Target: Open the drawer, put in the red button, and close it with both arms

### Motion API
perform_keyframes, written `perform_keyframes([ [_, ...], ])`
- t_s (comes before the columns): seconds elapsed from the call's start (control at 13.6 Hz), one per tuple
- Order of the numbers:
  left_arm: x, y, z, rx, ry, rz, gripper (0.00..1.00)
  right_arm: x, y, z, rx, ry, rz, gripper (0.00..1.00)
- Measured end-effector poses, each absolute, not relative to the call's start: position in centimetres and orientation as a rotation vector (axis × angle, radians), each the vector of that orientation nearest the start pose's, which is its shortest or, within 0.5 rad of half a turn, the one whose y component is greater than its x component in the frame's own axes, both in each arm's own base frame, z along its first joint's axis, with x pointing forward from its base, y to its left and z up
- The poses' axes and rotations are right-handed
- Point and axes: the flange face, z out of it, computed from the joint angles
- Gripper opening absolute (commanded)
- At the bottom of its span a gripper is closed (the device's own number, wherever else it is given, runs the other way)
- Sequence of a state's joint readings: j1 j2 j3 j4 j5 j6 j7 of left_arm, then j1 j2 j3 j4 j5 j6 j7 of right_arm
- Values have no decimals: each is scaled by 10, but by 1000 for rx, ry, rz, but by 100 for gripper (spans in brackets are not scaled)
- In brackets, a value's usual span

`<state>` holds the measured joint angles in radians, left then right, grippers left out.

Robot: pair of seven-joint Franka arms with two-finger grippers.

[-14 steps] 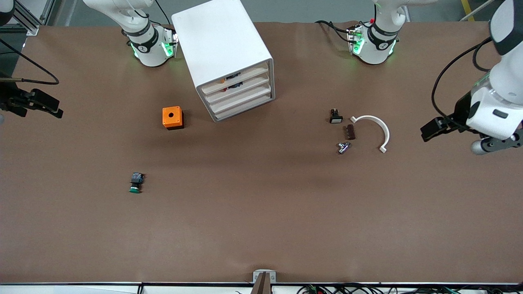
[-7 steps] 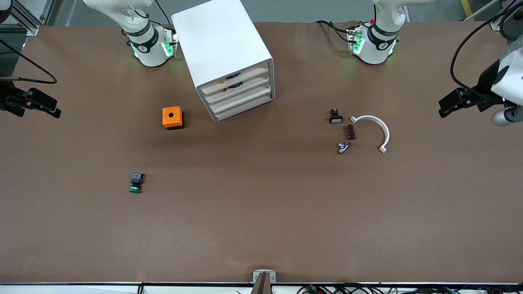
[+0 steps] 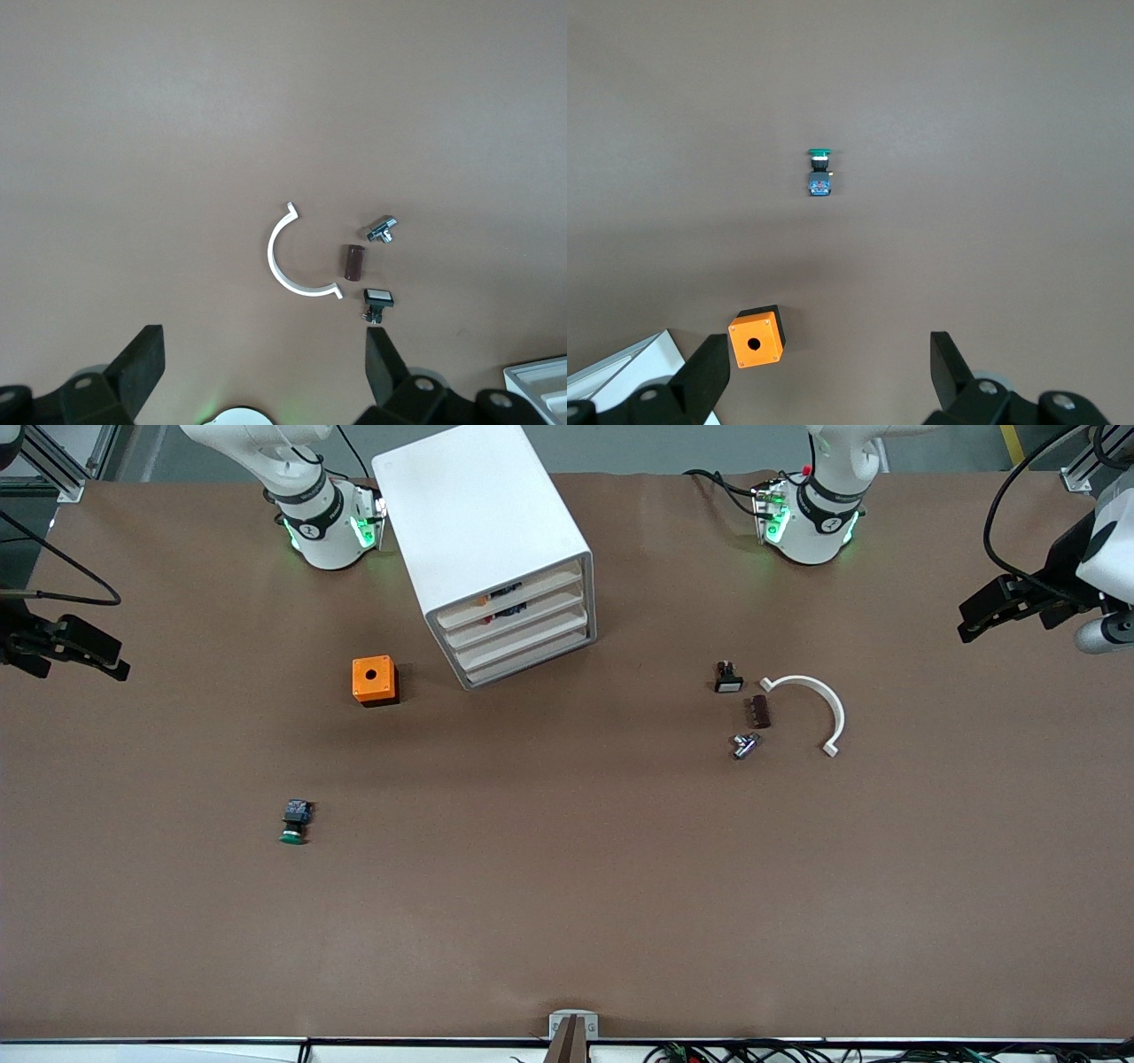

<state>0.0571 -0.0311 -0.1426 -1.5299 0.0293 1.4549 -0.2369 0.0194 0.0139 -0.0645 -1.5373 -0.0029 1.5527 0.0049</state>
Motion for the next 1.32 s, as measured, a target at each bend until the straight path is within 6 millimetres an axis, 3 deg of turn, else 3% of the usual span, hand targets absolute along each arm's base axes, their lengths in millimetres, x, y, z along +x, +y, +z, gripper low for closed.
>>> perform_keyframes([
  [1.32, 526, -50, 648, -3099, -220, 71, 100, 557, -25, 631, -3144, 79, -2, 100],
])
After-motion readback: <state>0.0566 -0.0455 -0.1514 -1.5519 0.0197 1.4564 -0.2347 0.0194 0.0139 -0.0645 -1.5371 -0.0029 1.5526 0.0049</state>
